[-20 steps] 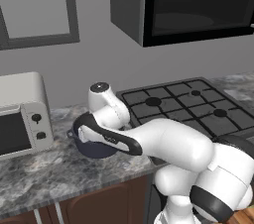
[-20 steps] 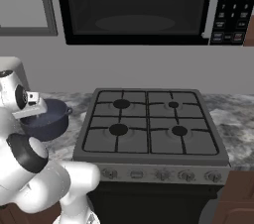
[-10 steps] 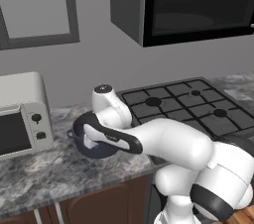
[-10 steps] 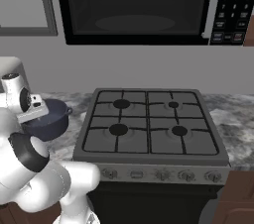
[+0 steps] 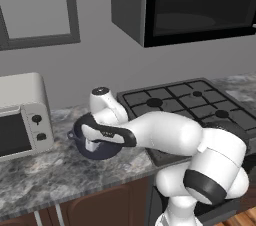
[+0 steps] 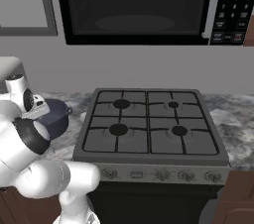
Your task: Turn on the sink faucet. Then move the lemon wedge from the counter to the sink. Turn off the sink. Move the vegetable from the sink to the pot next to the stove. Finally move the pot to the rear left burner.
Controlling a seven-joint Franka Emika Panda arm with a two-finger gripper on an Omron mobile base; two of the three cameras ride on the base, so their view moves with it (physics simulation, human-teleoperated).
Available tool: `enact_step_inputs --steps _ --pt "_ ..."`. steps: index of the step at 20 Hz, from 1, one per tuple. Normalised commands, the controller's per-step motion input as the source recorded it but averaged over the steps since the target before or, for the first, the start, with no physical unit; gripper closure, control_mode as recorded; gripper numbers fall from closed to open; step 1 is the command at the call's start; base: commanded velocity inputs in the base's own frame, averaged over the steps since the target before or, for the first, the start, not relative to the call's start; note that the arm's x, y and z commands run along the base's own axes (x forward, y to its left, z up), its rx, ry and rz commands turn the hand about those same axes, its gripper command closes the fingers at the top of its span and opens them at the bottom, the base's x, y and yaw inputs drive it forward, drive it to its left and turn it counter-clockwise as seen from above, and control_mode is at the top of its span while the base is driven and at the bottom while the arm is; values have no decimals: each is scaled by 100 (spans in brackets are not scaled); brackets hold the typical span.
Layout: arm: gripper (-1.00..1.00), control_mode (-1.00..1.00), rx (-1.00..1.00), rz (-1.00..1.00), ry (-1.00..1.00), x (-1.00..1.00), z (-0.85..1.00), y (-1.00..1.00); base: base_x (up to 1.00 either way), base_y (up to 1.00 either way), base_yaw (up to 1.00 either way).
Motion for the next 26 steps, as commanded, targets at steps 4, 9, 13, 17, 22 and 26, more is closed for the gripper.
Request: enact_step_inputs --steps 4,9,13,17,22,26 --pt "-100 -100 -4 13 2 38 -19 27 0 0 0" --pt "-100 -100 -7 9 1 5 -31 18 0 0 0" --pt "-100 -100 -4 4 0 -12 -24 2 0 0 0" --pt "-100 -100 0 0 -5 -26 -1 -3 0 0 0" --pt "-100 -100 0 1 -2 -11 -7 0 0 0 0" --pt "100 -100 0 2 0 0 -30 0 0 0 0"
